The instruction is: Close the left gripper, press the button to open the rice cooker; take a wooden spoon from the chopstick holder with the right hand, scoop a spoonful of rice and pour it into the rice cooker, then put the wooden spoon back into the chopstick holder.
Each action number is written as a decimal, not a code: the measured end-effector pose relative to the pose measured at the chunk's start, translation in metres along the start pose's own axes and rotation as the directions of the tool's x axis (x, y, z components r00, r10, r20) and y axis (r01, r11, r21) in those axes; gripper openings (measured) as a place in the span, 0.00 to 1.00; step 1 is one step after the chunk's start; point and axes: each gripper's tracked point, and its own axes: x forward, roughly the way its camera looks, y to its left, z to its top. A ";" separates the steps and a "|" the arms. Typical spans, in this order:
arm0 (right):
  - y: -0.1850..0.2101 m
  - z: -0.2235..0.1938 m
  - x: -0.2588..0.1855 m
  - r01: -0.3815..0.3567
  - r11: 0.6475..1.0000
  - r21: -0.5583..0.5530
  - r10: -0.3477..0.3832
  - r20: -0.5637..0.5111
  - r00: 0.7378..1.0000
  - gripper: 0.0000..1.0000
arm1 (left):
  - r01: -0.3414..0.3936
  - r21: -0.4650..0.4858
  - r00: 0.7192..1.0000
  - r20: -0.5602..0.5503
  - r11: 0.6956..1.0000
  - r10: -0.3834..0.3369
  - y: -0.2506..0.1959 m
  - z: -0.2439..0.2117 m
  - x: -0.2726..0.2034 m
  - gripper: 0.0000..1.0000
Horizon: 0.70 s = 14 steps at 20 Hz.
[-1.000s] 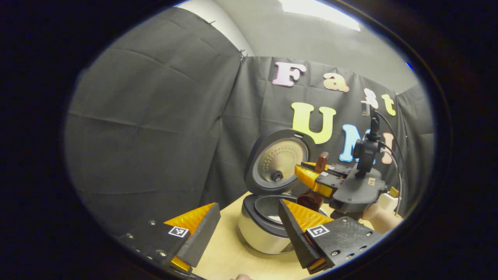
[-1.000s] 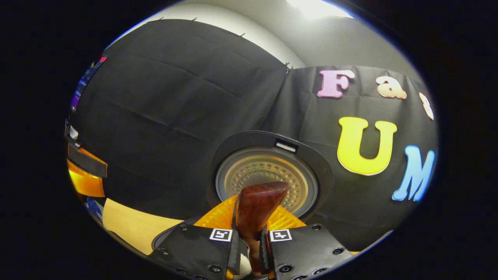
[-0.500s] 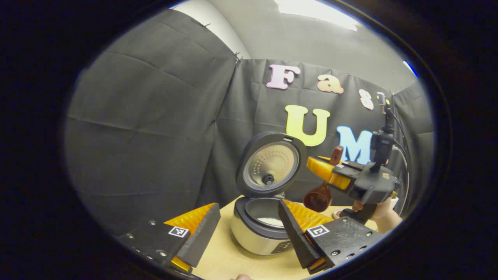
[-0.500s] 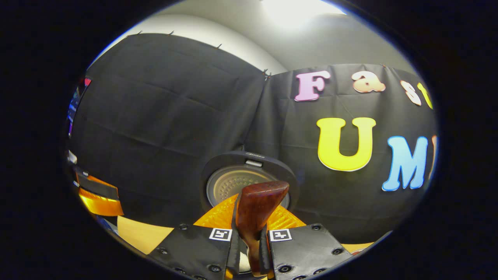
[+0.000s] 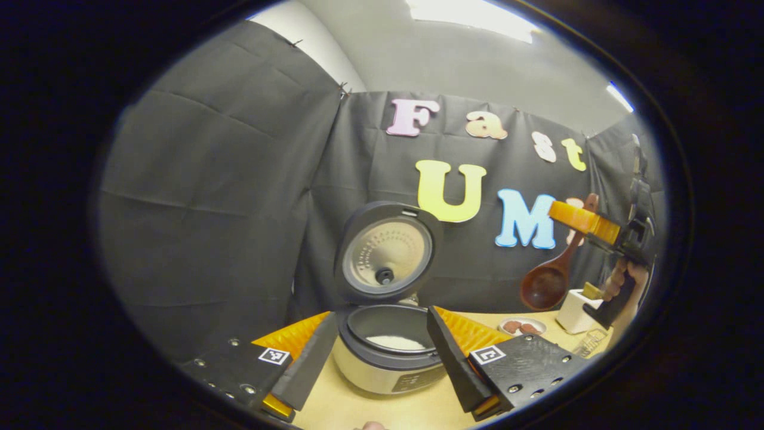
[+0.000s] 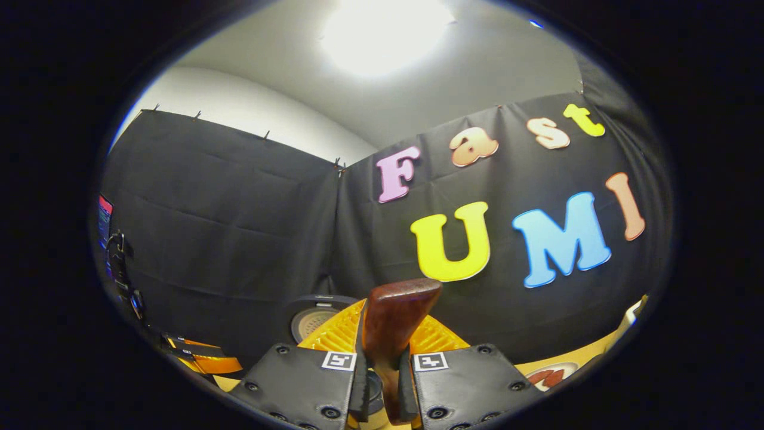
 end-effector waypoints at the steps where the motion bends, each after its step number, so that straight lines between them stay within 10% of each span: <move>1: -0.013 0.007 -0.010 0.024 1.000 -0.001 -0.024 0.004 1.000 0.17 | 0.012 0.006 1.000 0.002 1.000 -0.012 -0.008 0.000 0.002 0.92; 14: -0.209 0.027 -0.164 0.439 0.897 0.053 -0.435 -0.079 0.897 0.17 | 0.177 0.003 0.984 -0.013 0.984 -0.177 -0.124 -0.013 0.009 0.92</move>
